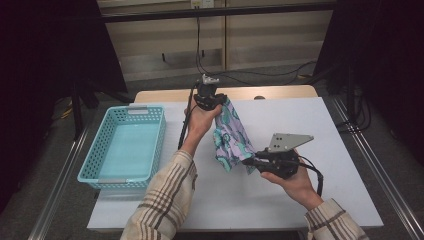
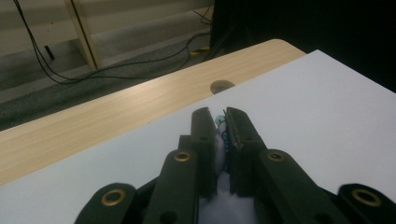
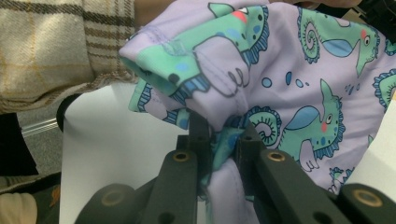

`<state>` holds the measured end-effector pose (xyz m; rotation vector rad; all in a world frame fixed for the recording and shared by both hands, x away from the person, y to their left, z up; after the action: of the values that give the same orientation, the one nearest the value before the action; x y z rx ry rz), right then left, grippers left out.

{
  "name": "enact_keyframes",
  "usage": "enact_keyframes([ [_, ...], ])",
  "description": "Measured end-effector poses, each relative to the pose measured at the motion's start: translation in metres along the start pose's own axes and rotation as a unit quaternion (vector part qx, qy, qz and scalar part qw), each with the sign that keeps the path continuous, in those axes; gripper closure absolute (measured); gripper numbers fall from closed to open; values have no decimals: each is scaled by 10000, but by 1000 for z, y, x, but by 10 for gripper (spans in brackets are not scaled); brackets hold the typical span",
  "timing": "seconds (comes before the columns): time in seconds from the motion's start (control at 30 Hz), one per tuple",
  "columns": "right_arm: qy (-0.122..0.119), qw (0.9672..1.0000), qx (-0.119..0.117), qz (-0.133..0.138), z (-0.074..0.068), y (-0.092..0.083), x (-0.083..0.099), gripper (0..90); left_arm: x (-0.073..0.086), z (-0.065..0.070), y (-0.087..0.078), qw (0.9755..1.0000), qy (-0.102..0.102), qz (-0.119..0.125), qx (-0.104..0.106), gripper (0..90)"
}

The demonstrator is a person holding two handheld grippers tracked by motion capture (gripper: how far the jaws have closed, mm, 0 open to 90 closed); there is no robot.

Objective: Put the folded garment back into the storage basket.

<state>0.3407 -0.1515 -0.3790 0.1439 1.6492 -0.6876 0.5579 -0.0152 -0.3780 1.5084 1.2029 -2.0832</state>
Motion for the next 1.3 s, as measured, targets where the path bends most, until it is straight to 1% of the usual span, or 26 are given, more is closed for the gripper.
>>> enact_keyframes([
  [0.03, 26, 10000, -14, 23, -1, 1, -2, 821, -1, -2, -2, 10000, 21, -3, -23, 826],
  [0.1, -2, 10000, -17, 30, -1, 1, -3, 821, -2, -3, -4, 10000, 31, -18, -42, 828],
  [0.27, -54, 9999, -76, 79, -3, 7, -11, 821, -5, -12, -12, 9999, 40, 17, -105, 834],
  [0.33, -57, 9999, -74, 75, -3, 9, -12, 821, -5, -13, -13, 9999, 13, 18, -121, 835],
  [0.5, -108, 9998, -118, 104, -5, 14, -17, 821, -7, -19, -20, 9999, 21, 30, -128, 837],
  [0.57, -131, 9998, -128, 114, -6, 16, -20, 821, -8, -24, -24, 9999, -21, 55, -142, 838],
  [0.6, -131, 9998, -128, 114, -6, 16, -20, 821, -8, -24, -24, 9999, -21, 55, -142, 838],
  [0.67, -202, 9997, -131, 106, -8, 19, -23, 821, -9, -27, -27, 9999, -8, 53, -164, 838],
  [0.7, -218, 9996, -130, 96, -8, 20, -24, 821, -10, -29, -29, 9998, -70, 90, -160, 839],
  [0.73, -216, 9996, -148, 115, -9, 22, -25, 821, -10, -31, -31, 9998, -27, 89, -164, 839],
  [0.83, -241, 9995, -163, 116, -10, 25, -28, 821, -11, -33, -33, 9998, -32, 83, -187, 840],
  [0.87, -278, 9994, -169, 113, -10, 26, -29, 821, -12, -35, -35, 9998, -34, 95, -173, 840],
  [0.97, -284, 9993, -187, 121, -11, 28, -31, 821, -13, -37, -38, 9998, -43, 124, -161, 840],
  [1.03, -313, 9992, -216, 132, -13, 31, -33, 821, -13, -42, -42, 9997, -37, 108, -197, 840],
  [1.13, -320, 9991, -231, 155, -14, 34, -36, 821, -14, -45, -46, 9997, -41, 131, -177, 840],
  [1.17, -336, 9990, -239, 162, -14, 35, -37, 821, -14, -47, -48, 9997, -4, 120, -196, 840],
  [1.3, -344, 9990, -235, 174, -16, 40, -41, 821, -16, -51, -51, 9996, -21, 133, -230, 840],
])
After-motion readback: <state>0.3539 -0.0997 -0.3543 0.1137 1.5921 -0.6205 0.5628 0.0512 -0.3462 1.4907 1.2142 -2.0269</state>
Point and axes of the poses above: each handheld gripper's, and its own axes: y roughly forward along the jaws, x roughly out of its underside, z roughly to its right, the point moved 5 cm from there along y, roughly forward along the jaws, and after that the axes turned 4 degrees about z, right-handed, at the moved point
